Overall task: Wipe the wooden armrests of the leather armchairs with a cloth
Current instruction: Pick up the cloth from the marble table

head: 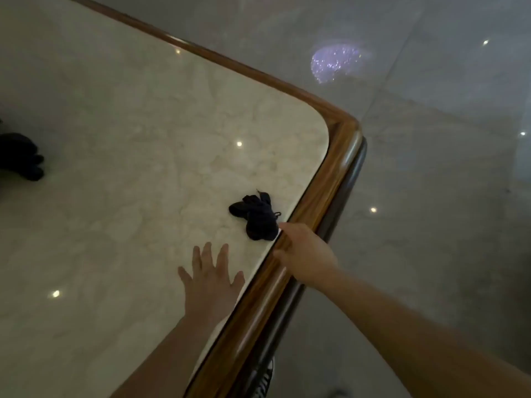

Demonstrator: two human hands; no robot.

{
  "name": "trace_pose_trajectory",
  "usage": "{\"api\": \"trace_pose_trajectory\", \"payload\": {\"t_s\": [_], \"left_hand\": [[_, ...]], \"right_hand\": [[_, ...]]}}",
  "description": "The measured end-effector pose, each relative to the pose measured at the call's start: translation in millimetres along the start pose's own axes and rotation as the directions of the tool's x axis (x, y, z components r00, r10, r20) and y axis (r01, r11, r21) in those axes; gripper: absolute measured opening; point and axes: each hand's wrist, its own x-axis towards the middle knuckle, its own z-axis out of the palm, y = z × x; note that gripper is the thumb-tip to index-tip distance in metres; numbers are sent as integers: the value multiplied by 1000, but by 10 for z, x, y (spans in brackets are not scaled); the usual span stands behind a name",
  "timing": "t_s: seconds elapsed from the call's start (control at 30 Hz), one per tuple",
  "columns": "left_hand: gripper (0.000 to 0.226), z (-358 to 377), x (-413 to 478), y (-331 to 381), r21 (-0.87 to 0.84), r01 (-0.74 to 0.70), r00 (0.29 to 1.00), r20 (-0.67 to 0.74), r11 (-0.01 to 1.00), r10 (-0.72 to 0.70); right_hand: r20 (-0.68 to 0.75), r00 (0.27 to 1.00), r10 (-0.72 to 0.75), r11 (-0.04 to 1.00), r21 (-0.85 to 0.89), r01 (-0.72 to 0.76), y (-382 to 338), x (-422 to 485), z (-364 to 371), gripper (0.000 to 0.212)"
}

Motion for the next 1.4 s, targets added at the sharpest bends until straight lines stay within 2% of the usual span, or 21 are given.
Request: {"api": "trace_pose_trajectory", "payload": {"t_s": [0.1,0.3,0.37,0.5,0.63,0.73,1.0,1.23,1.4], "left_hand": [[76,313,298,-40,47,9,1000,-29,999,-7],[77,674,444,-137,77,-100,971,-208,992,114],[77,699,442,-158,63,-109,967,-224,992,120],[78,673,427,-147,63,-117,970,-207,991,127],[78,600,400,-131,47,-106,983,-144,993,112],[78,499,391,-97,37,-82,994,-69,996,85],[77,42,424,-47,-13,-20,994,107,1000,21],[73,-641,159,269,50,-178,984,-7,983,178],[70,-1120,-133,621,59,-327,928,-171,943,332]], "right_hand": [[-54,997,-49,993,-110,43,30,514,263,72],[-9,996,-91,904,-421,79,64,1192,601,104],[7,996,-92,881,-465,85,43,1322,604,101],[-5,989,-149,903,-408,134,-22,1392,572,64],[-59,994,-95,966,-245,78,-46,1232,416,44],[-105,993,-59,981,-190,38,-54,1073,273,41],[-224,974,22,997,-63,-37,-144,446,-180,50],[-361,920,151,987,109,-119,-228,-329,-728,49],[-466,840,276,952,252,-173,-300,-974,-1118,43]]}}
